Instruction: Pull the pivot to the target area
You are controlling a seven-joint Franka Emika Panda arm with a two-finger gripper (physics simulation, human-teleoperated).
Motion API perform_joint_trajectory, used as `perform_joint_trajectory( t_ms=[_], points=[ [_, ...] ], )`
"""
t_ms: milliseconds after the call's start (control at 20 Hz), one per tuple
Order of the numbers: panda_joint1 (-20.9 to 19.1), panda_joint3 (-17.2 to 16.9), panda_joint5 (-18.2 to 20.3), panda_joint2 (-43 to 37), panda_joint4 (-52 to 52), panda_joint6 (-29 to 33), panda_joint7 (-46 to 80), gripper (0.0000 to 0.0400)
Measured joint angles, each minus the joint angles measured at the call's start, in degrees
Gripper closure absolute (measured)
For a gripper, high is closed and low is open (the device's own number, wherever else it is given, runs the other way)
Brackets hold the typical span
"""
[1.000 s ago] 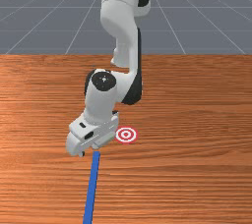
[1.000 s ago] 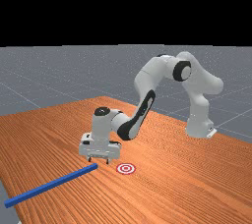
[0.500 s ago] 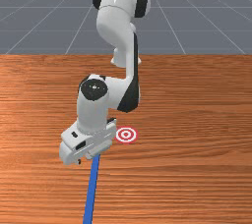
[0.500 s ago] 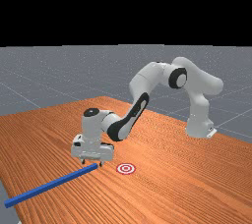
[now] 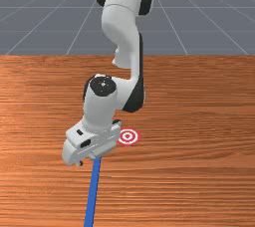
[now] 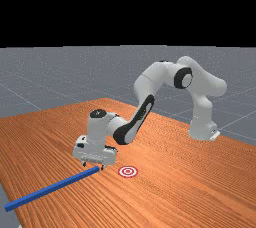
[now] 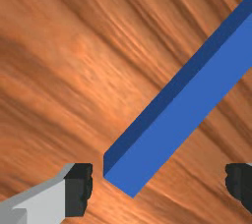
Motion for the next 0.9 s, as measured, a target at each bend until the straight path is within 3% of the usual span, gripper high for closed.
perform_joint_trajectory(
  t_ms=[200,400,550,650,700,900],
  points=[
    [-0.5,0.3,0.3,3.4,6.6,-3.3,-0.1,0.0],
    [-1.3,0.4,0.3,8.3,16.4,-11.0,-1.0,0.0],
    [-1.3,0.5,-0.1,7.2,14.2,-7.9,-2.2,0.0],
    [0.6,-1.3,-1.2,7.4,14.3,-8.5,1.5,0.0003],
    [-0.2,0.4,-0.4,6.8,13.4,-7.7,-1.4,0.0],
    [-0.2,0.3,0.4,9.9,19.6,-11.4,1.3,0.0]
  ],
)
